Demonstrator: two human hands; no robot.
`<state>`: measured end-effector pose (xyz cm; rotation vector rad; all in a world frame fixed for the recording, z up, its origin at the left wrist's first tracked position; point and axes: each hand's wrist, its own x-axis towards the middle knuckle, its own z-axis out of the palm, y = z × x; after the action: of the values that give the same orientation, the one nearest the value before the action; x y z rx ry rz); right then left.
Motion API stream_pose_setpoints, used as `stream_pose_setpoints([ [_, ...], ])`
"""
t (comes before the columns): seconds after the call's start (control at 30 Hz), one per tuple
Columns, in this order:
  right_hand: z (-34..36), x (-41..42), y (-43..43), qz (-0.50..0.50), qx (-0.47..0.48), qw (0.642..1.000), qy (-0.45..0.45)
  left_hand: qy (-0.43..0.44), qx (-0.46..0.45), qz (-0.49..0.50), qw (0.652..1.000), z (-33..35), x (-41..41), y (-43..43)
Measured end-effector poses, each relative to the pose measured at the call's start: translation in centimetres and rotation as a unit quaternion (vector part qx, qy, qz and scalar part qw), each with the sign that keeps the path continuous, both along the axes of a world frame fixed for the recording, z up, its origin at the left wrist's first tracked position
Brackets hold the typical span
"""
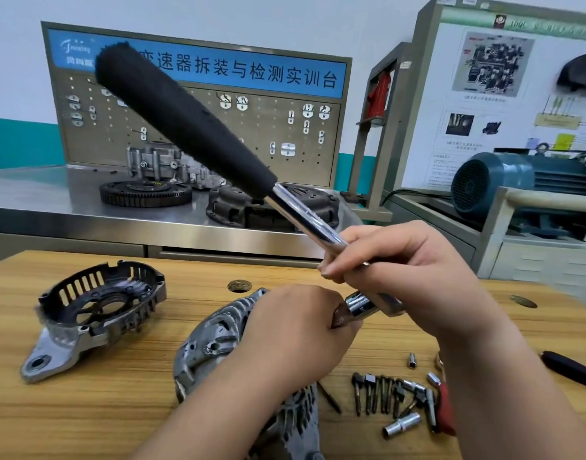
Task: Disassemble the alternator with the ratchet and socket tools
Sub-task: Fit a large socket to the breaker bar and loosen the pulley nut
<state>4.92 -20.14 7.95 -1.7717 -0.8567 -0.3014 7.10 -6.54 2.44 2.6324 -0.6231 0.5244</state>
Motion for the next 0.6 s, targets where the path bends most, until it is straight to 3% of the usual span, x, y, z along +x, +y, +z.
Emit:
stream_pose_setpoints([
  [0.23, -0.3, 0.1, 0.9, -0.157, -0.026, 0.987, 0.022, -0.01, 0.007, 0.006, 1.0, -0.1, 0.0, -0.2],
  [0.4, -0.6, 0.4, 1.6, -0.351, -0.142, 0.925, 0.023, -0.02, 0.017, 0.011, 1.0, -0.1, 0.0, -0.3],
  [0.5, -0.3, 0.3, 1.1, -0.353, -0.174, 0.919, 0.04, -0.029, 0.02, -0.002, 0.999, -0.2, 0.0, -0.3],
  [0.6, -0.1, 0.1, 0.7, -0.298, -0.159, 0.941, 0.022, -0.023, 0.013, -0.005, 1.0, -0.2, 0.0, -0.2],
])
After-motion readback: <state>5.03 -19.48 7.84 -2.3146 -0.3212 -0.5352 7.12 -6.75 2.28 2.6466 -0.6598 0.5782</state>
